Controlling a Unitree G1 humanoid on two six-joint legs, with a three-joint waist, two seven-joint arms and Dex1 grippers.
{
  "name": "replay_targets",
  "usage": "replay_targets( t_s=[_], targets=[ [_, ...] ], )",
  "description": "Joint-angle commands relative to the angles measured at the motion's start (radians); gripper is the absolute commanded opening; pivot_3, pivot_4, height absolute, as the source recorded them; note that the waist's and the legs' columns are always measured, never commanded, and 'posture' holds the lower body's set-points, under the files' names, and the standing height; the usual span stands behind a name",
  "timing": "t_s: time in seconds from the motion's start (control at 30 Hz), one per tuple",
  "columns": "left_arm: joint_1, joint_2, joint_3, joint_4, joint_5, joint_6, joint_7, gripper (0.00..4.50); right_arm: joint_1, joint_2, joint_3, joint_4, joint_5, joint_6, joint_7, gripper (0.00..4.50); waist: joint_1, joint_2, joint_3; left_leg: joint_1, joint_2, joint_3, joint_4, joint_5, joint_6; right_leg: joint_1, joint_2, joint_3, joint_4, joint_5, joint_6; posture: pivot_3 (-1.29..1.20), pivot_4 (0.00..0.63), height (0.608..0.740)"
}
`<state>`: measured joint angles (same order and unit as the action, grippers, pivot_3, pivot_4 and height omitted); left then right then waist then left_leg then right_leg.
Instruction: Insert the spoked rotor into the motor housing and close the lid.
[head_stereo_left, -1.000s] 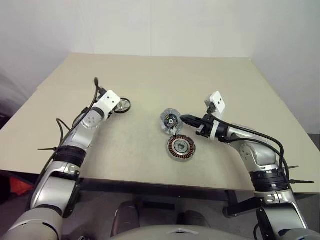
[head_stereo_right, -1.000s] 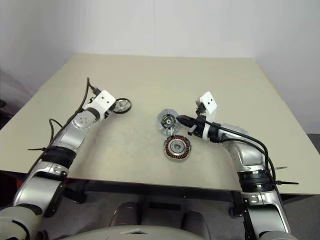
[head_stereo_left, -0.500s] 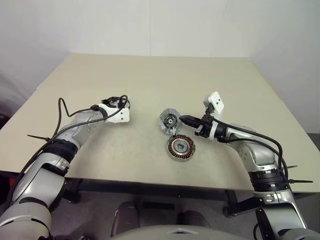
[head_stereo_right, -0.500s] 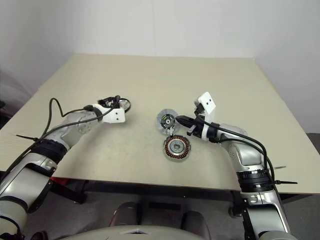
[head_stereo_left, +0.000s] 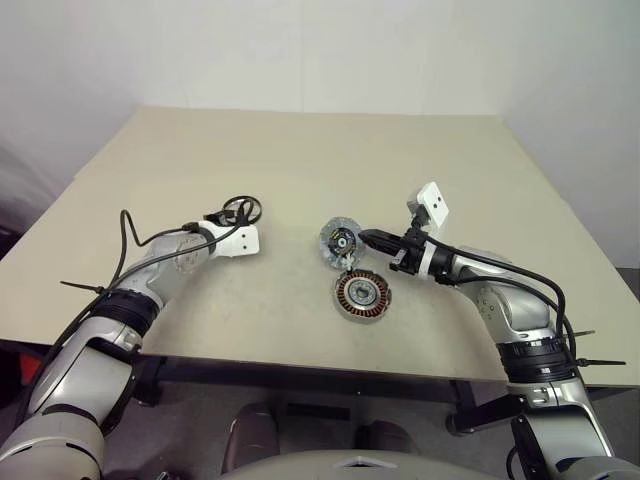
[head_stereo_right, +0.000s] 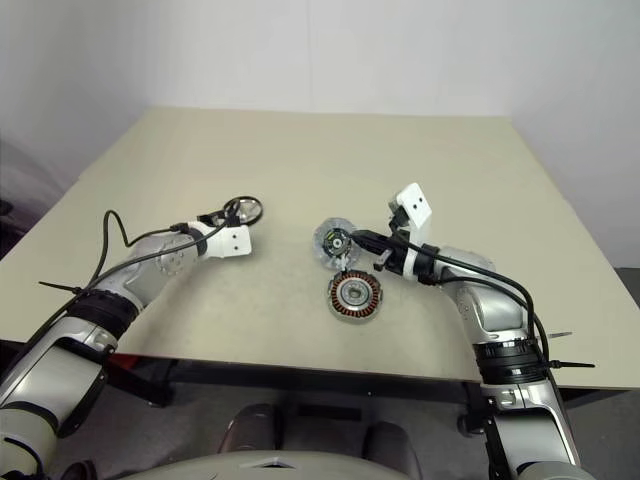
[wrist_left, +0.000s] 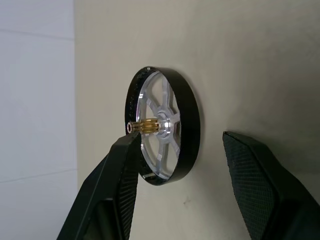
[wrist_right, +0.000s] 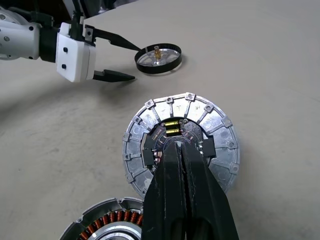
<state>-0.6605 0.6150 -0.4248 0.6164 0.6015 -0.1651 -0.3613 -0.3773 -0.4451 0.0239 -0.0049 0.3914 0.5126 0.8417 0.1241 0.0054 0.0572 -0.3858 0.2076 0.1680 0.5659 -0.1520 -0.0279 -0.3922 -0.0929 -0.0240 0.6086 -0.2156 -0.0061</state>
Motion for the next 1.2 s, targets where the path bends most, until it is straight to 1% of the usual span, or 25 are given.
replay_targets(
  t_s=[0.03, 0.27, 0.47, 0.77, 0.9, 1.0, 1.13, 1.2],
  targets=[
    [-0.016, 0.019, 0.02, -0.013, 0.031, 0.021, 0.042, 2.77, -0.019, -0.003, -0.007, -0.025, 0.006, -0.019, 0.003, 0.0, 0.0, 0.0, 0.0, 0.0, 0.0, 0.0, 0.0, 0.0, 0.0, 0.0, 0.0, 0.0, 0.0, 0.0, 0.0, 0.0, 0.0, 0.74],
    [-0.043, 0.003, 0.019, 0.041, 0.056, 0.055, 0.088, 2.77, -0.016, 0.0, -0.01, -0.032, 0.009, -0.019, -0.002, 0.0, 0.0, 0.0, 0.0, 0.0, 0.0, 0.0, 0.0, 0.0, 0.0, 0.0, 0.0, 0.0, 0.0, 0.0, 0.0, 0.0, 0.0, 0.74],
    [-0.061, -0.033, 0.01, 0.076, 0.046, 0.063, 0.071, 2.77, -0.016, 0.0, -0.014, -0.035, 0.012, -0.019, -0.006, 0.0, 0.003, 0.0, 0.0, 0.0, 0.0, 0.0, 0.0, 0.0, 0.0, 0.0, 0.0, 0.0, 0.0, 0.0, 0.0, 0.0, 0.0, 0.74],
    [-0.128, -0.105, -0.02, 0.198, 0.074, 0.074, 0.112, 2.77, -0.011, -0.005, -0.027, -0.05, 0.02, -0.016, -0.015, 0.0, 0.004, 0.0, 0.0, 0.0, 0.0, 0.0, 0.001, 0.0, 0.0, 0.001, 0.0, 0.0, 0.0, 0.0, 0.0, 0.0, 0.0, 0.74],
    [-0.137, -0.121, -0.024, 0.241, 0.074, 0.076, 0.114, 2.77, -0.012, -0.005, -0.036, -0.055, 0.023, -0.015, -0.024, 0.0, 0.005, 0.0, 0.0, 0.001, 0.0, 0.0, 0.001, 0.0, 0.0, 0.002, -0.001, 0.0, 0.0, 0.0, 0.0, 0.0, 0.0, 0.74],
    [-0.134, -0.124, -0.027, 0.254, 0.074, 0.074, 0.113, 2.19, -0.013, -0.003, -0.038, -0.056, 0.023, -0.015, -0.028, 0.0, 0.005, 0.001, 0.0, 0.002, 0.0, 0.0, 0.001, 0.0, 0.0, 0.003, -0.001, 0.0, 0.0, 0.0, 0.0, 0.0, 0.0, 0.74],
    [-0.129, -0.123, -0.035, 0.26, 0.077, 0.076, 0.111, 0.89, -0.014, -0.001, -0.036, -0.053, 0.022, -0.017, -0.032, 0.0, 0.004, 0.001, 0.0, 0.002, 0.0, -0.001, 0.001, 0.0, 0.0, 0.002, -0.001, 0.0, 0.0, 0.0, 0.0, 0.0, 0.0, 0.74],
    [-0.125, -0.121, -0.041, 0.255, 0.08, 0.076, 0.113, 0.89, -0.015, 0.0, -0.034, -0.048, 0.02, -0.02, -0.032, 0.0, 0.004, 0.002, -0.001, 0.002, 0.0, -0.001, 0.001, 0.0, 0.0, 0.003, -0.001, 0.0, 0.0, 0.0, 0.0, 0.0, 0.0, 0.74]
  ],
)
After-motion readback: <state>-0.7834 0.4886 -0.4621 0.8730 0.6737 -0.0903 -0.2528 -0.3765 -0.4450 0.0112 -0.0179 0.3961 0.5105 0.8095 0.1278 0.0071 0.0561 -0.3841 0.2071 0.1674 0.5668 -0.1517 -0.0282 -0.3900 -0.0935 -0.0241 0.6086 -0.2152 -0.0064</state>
